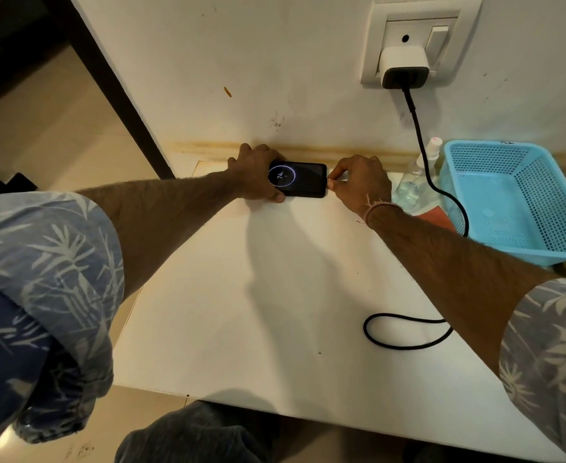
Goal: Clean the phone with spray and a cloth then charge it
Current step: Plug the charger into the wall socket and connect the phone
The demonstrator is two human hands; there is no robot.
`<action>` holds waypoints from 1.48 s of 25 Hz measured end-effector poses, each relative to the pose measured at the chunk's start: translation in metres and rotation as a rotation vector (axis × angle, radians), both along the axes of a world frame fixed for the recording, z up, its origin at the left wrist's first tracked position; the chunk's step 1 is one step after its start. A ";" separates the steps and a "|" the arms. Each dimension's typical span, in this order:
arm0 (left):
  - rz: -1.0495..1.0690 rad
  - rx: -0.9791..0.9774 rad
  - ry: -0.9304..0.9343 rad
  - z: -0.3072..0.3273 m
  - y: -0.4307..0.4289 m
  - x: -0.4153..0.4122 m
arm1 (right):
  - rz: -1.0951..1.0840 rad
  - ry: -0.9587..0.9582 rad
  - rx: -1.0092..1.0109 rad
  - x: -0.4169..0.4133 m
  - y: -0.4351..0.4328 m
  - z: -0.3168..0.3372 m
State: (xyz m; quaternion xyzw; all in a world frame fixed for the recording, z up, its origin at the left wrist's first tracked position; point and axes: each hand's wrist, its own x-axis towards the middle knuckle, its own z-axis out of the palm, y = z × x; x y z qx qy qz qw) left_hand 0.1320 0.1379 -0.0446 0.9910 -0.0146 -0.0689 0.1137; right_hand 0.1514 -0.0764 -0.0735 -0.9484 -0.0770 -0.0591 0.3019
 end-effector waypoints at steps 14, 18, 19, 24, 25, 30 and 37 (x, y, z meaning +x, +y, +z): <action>-0.216 -0.140 -0.041 0.017 -0.115 -0.123 | 0.254 0.039 0.081 -0.110 -0.042 0.061; -0.267 -0.267 0.178 0.004 -0.166 -0.178 | 0.240 0.047 0.079 -0.173 -0.073 0.070; -0.284 -0.247 0.173 -0.001 -0.173 -0.186 | 0.262 0.061 0.059 -0.185 -0.081 0.070; -0.158 -0.244 0.161 -0.003 -0.160 -0.196 | 0.362 0.138 -0.193 -0.223 -0.120 0.058; -0.134 -0.245 0.172 -0.003 -0.147 -0.195 | 0.374 0.125 -0.226 -0.226 -0.125 0.055; 0.000 -0.247 0.214 -0.001 -0.073 -0.190 | 0.511 -0.076 -0.397 -0.212 -0.119 0.045; 0.195 -0.203 0.190 0.006 0.014 -0.158 | 0.721 -0.189 -0.798 -0.152 -0.063 0.020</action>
